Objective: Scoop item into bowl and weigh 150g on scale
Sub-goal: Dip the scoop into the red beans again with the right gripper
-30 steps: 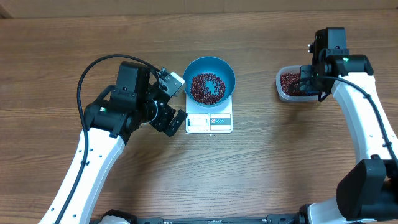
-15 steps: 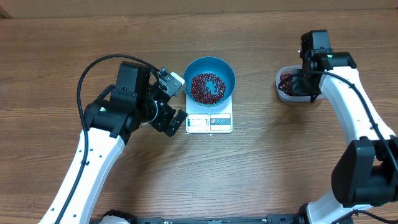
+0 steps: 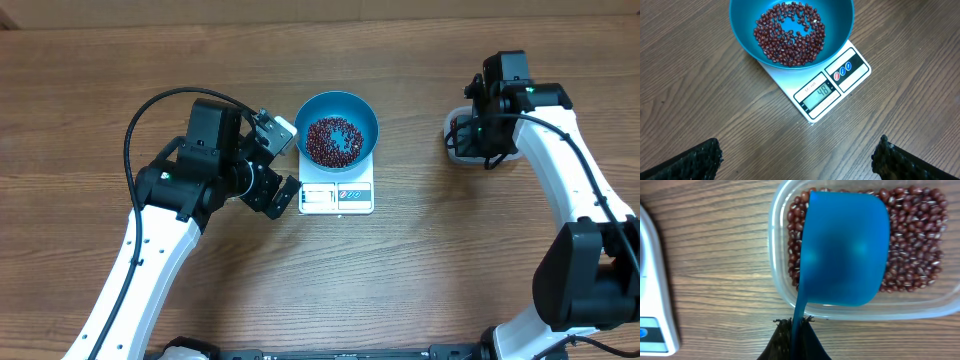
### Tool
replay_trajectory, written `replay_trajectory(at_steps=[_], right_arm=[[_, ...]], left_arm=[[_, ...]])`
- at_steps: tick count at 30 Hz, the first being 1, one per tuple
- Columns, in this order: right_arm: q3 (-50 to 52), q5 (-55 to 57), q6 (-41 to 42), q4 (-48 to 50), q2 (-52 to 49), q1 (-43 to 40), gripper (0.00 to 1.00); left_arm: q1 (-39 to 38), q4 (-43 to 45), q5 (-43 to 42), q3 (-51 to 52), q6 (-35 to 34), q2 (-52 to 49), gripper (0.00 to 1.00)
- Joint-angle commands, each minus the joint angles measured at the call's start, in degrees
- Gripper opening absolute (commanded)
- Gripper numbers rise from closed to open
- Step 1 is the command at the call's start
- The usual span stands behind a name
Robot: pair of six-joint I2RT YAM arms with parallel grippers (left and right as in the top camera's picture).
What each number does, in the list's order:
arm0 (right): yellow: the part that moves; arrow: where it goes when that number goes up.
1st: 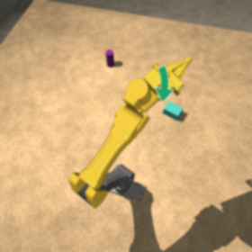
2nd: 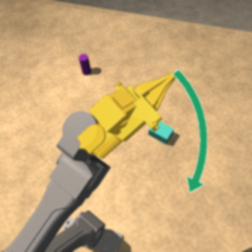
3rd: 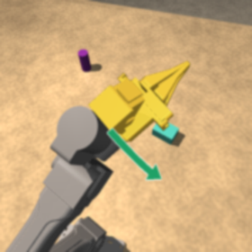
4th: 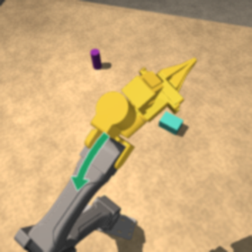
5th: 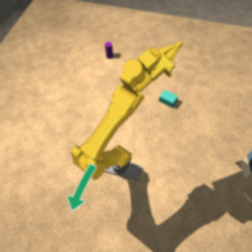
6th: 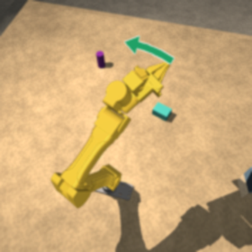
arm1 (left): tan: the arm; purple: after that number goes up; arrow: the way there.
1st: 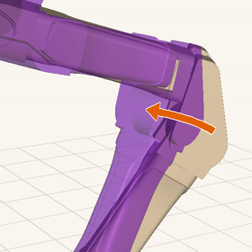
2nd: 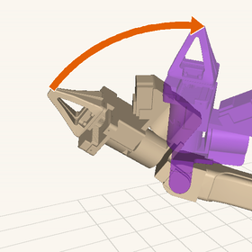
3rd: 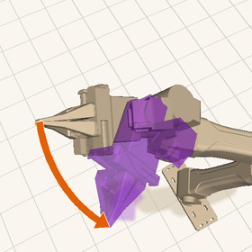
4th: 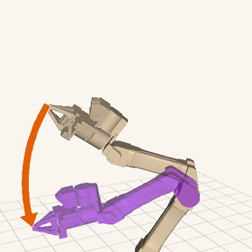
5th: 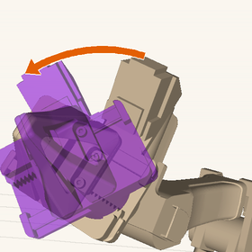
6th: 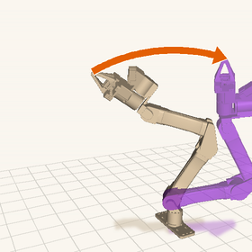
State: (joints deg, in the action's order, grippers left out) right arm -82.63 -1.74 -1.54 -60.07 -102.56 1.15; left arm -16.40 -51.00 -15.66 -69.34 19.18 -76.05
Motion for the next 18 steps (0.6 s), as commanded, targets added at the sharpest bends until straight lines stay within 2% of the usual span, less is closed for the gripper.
replay_trajectory(at_steps=[1,10,13,18], right_arm=[[0.1,-10.8,-0.3,0.0,-0.3,-2.6,0.04],[0.4,-31.1,-0.2,2.1,-0.3,-14.9,0.04],[2.1,-35.0,-0.2,3.0,-0.3,-17.4,0.04],[4.6,-35.5,-0.2,3.3,-0.3,-19.1,0.04]], left_arm=[[-0.1,0.1,-0.8,0.2,-1.0,-0.4,1.00],[-0.1,0.1,-0.9,0.2,-1.0,-0.4,1.00],[-0.1,0.1,-0.8,0.2,-1.0,-0.4,1.00],[-0.1,0.1,-0.8,0.2,-1.0,-0.4,1.00]])
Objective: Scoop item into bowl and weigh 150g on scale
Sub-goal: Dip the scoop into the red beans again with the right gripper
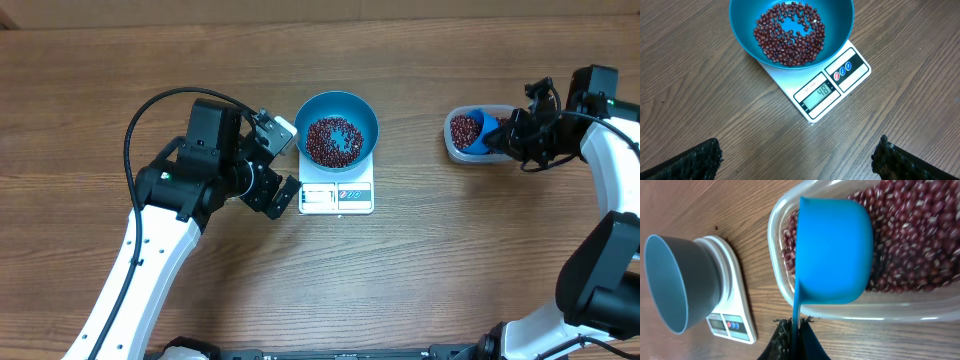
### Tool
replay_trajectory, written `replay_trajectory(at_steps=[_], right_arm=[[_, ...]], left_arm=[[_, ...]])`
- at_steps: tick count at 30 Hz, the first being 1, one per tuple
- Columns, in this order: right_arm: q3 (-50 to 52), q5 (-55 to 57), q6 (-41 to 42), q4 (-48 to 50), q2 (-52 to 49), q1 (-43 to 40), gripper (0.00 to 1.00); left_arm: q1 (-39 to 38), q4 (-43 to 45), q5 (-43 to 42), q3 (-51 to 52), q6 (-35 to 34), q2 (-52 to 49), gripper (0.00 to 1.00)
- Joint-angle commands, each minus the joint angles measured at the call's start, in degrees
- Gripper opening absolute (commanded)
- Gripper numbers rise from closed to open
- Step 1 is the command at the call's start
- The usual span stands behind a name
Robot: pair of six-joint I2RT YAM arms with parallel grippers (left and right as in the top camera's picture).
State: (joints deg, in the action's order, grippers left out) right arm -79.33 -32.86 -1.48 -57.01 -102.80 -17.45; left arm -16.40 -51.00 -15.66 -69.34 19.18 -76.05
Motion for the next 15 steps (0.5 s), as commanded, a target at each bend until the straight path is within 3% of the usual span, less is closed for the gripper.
replay_trajectory(at_steps=[1,15], right_arm=[[1.7,-4.4,-0.3,0.2,-0.1,-0.7,0.04],[4.3,-15.8,-0.3,1.3,-0.2,-9.1,0.04]], left_arm=[[-0.1,0.1,-0.9,0.2,-1.0,-0.4,1.00],[-0.1,0.1,-0.9,0.2,-1.0,-0.4,1.00]])
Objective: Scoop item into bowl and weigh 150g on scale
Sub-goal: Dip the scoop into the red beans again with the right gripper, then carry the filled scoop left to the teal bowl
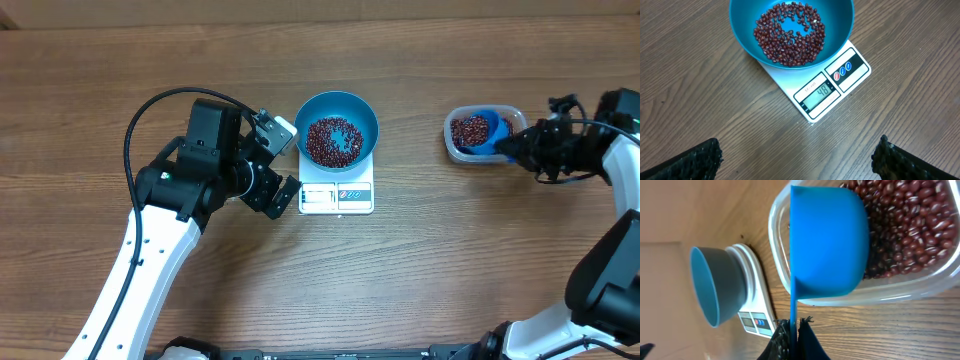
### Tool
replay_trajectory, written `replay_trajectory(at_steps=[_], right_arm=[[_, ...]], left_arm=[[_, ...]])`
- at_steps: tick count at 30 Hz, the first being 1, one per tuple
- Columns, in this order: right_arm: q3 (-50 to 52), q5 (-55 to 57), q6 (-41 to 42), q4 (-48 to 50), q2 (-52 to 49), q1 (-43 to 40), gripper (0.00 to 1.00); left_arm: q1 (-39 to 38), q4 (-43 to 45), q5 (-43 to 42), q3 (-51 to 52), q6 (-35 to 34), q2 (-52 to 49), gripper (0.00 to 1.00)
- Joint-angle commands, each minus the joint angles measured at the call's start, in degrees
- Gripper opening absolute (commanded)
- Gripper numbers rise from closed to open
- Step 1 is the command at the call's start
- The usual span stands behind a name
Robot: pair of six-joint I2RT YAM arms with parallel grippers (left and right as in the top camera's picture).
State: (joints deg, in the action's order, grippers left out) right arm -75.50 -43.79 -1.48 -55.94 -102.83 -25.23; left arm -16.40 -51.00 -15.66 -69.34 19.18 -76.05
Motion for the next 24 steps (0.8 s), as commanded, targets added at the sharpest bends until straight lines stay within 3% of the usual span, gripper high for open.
replay_trajectory(at_steps=[1,8,24], right_arm=[[0.5,-5.5,-0.1,0.3,-0.2,-1.6,0.04],[0.5,-7.7,1.0,0.9,-0.2,-4.5,0.04],[0.5,-26.8,-3.6,1.0,-0.2,-6.9,0.04]], left_arm=[[-0.1,0.1,-0.9,0.2,-1.0,-0.4,1.00],[-0.1,0.1,-0.8,0.2,-1.0,-0.4,1.00],[-0.1,0.1,-0.8,0.2,-1.0,-0.4,1.00]])
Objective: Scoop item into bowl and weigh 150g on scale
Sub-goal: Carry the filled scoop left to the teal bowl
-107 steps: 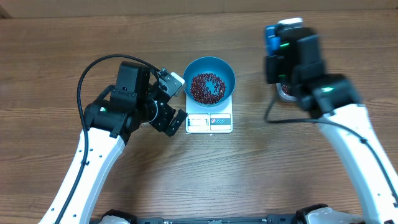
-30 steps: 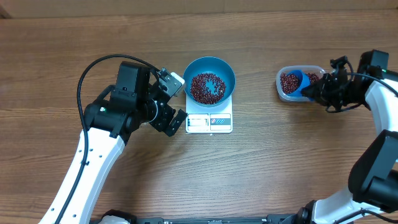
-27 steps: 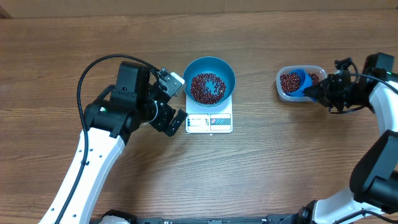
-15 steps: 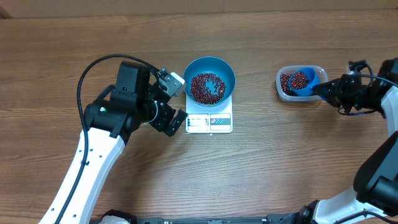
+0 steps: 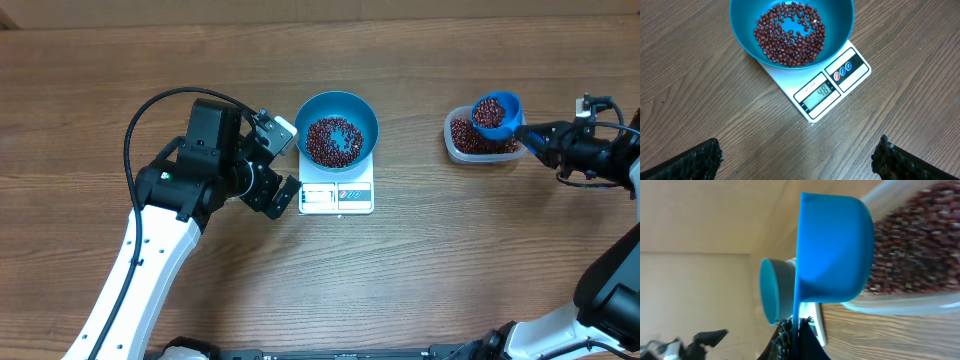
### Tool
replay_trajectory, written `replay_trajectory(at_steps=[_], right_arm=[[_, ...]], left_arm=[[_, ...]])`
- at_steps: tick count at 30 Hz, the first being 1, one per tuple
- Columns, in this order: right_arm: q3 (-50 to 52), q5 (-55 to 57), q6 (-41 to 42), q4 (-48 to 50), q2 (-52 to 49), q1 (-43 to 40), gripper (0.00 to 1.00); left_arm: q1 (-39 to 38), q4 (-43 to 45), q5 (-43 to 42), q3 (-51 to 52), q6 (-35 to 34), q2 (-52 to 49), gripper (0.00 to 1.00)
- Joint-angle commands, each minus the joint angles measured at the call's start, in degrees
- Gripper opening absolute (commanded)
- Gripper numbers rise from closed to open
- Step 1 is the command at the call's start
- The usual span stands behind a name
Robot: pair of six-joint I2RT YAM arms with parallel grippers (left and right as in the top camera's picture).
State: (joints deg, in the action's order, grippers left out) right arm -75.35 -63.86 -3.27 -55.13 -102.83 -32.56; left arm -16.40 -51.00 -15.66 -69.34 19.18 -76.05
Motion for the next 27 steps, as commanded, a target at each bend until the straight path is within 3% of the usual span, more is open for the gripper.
replay_trajectory(at_steps=[1,9,19,27], right_arm=[[0.3,-7.2,-1.8,0.2,-0.2,0.7,0.04],[0.3,-9.2,-4.3,-1.7,0.2,5.3,0.04],[-0.8,-9.1,-4.0,-1.6,3.5,16.7,0.04],[-1.7,-6.1,5.0,4.3,4.6,26.6,0.04]], left_arm=[[-0.1,0.1,-0.9,0.2,-1.0,-0.4,1.00],[-0.1,0.1,-0.8,0.2,-1.0,-0.4,1.00],[-0.1,0.1,-0.8,0.2,-1.0,-0.4,1.00],[-0.1,0.1,-0.9,0.2,-1.0,-0.4,1.00]])
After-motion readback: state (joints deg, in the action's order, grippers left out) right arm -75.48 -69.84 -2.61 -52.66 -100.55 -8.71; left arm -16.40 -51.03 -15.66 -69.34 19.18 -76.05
